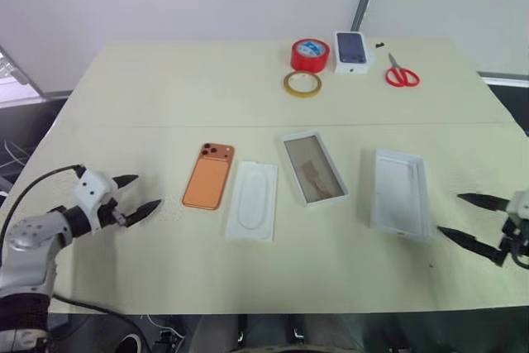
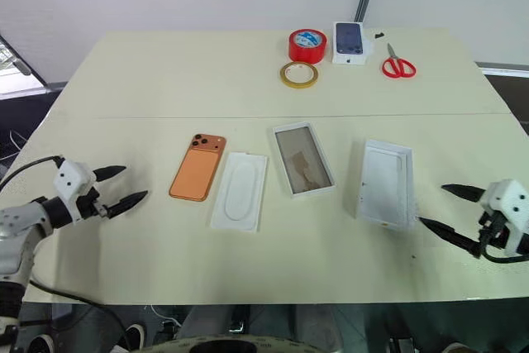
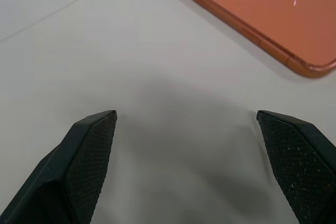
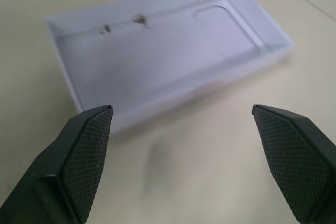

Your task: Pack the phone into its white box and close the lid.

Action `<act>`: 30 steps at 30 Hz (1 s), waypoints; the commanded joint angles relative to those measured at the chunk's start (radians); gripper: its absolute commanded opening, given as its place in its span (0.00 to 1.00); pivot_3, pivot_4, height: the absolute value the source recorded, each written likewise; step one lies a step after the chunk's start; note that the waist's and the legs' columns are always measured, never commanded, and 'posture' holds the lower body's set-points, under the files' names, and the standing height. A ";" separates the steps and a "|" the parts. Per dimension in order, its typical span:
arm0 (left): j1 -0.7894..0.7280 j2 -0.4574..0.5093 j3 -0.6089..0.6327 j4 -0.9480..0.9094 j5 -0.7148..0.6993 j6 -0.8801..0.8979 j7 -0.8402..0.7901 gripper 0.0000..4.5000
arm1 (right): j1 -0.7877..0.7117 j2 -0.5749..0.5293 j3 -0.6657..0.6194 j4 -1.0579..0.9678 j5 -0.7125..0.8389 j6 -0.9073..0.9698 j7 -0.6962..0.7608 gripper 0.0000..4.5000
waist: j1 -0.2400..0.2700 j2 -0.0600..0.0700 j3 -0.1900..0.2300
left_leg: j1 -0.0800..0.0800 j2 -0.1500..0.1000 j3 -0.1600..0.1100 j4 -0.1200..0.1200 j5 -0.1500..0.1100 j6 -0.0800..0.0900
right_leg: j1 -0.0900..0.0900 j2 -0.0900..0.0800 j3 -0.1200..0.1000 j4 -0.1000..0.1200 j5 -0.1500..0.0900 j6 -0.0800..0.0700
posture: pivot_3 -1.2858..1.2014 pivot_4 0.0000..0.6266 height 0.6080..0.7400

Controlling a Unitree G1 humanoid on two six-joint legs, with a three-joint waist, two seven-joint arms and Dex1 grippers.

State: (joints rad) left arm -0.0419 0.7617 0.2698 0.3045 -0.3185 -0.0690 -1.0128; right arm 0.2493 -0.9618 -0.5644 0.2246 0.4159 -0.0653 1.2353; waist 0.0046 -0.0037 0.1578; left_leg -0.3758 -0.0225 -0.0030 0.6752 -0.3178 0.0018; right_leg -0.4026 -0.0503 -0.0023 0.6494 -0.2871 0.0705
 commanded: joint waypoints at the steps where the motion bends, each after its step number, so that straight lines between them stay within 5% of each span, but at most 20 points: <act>1: 0.003 0.010 0.044 -0.040 -0.028 -0.006 0.006 1.00 | 0.002 -0.009 -0.040 0.002 0.017 -0.004 0.007 0.99 | 0.001 0.000 0.000 | 0.000 0.000 0.000 0.000 0.000 0.000 | 0.000 0.000 0.000 0.000 0.000 0.000 | 0.52 0.24 1.00; 23: -0.003 0.009 0.021 -0.069 -0.028 -0.113 -0.053 1.00 | -0.051 -0.005 0.016 -0.063 -0.009 0.031 -0.014 0.99 | 0.004 0.000 0.000 | 0.000 0.000 0.000 -0.001 0.000 0.000 | 0.000 0.000 0.000 -0.001 0.000 0.001 | 0.52 0.24 1.00; 30: -0.001 0.010 0.004 -0.193 -0.081 0.083 -0.020 1.00 | -0.080 -0.016 0.039 -0.081 -0.021 0.030 -0.021 0.99 | 0.005 0.000 0.000 | 0.000 0.000 0.000 -0.001 0.000 0.000 | 0.000 0.000 0.000 -0.001 0.001 0.002 | 0.52 0.24 1.00</act>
State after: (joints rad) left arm -0.0421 0.7617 0.2625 0.1760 -0.3651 -0.0450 -1.0516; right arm 0.1792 -0.9613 -0.5172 0.1792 0.3943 -0.0288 1.2191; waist 0.0098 -0.0032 0.1579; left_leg -0.3759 -0.0226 -0.0026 0.6739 -0.3178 0.0018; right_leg -0.4029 -0.0505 -0.0024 0.6486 -0.2859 0.0727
